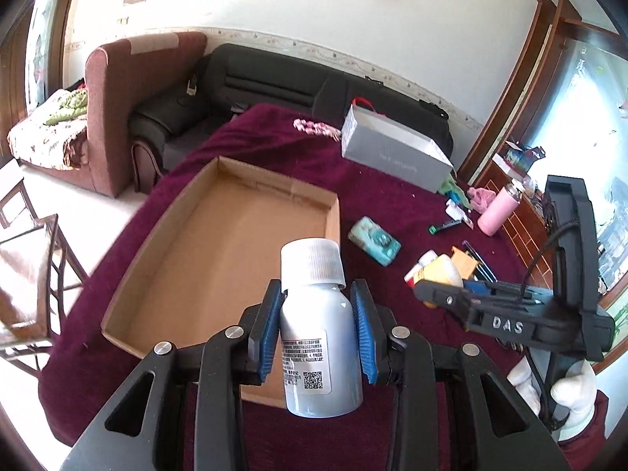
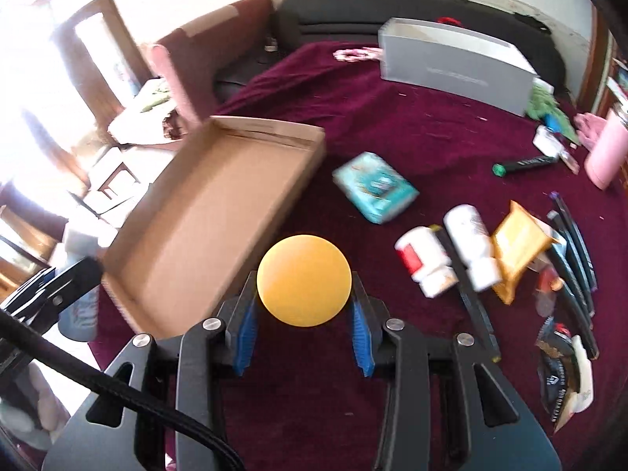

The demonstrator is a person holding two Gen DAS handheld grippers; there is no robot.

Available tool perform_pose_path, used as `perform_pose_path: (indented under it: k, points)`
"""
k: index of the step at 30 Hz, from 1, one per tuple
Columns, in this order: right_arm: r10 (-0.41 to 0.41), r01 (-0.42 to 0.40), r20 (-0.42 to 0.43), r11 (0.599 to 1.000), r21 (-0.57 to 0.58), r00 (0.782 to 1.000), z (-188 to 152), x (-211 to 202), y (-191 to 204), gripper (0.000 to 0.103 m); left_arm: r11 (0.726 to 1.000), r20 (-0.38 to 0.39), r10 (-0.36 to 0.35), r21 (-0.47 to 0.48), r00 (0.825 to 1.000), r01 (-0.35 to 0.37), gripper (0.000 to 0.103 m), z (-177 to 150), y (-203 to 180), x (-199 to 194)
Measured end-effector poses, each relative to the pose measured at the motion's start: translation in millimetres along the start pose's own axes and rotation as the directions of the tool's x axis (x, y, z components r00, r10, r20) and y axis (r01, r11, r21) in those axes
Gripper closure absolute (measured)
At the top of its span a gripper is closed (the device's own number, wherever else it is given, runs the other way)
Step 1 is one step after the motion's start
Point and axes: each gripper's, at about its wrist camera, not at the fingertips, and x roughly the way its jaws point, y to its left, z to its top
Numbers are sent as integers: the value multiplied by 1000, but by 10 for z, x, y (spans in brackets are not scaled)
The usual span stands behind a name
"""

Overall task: Organize objects
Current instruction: 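Lift the white bottle with the left gripper while the right gripper grasps the yellow container, then lower the white bottle into the tray with left gripper while right places yellow container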

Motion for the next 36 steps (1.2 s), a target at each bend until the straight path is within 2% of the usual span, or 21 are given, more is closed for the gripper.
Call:
perform_pose_path:
  k: [5, 13, 22, 25, 29, 33, 36]
  points:
    - [76, -77, -13, 997, -8, 997, 173, 50, 213, 64, 998, 42, 54, 35, 998, -55, 73, 276, 56, -30]
    - [91, -91, -18, 996, -6, 996, 480, 246, 393, 64, 986, 70, 138, 84, 988, -144, 73, 692, 229, 22]
    - [156, -155, -13, 987, 36, 988, 920, 302, 518, 64, 975, 86, 177, 123, 980, -187, 73, 1186, 318, 75]
    - [164, -163, -10, 985, 57, 986, 1101, 389, 551, 64, 971, 56, 186, 144, 981, -193, 73, 1321, 334, 273]
    - [105, -103, -26, 992, 75, 994, 1237, 667, 549, 64, 976, -1, 179, 127, 984, -177, 73, 1340, 442, 658]
    - [85, -75, -76, 989, 127, 994, 1180, 1067, 426, 64, 983, -64, 163, 92, 985, -157, 73, 1254, 589, 1084]
    - [65, -49, -111, 990, 135, 992, 1118, 1315, 367, 64, 980, -94, 185, 95, 978, -177, 74, 1193, 655, 1365]
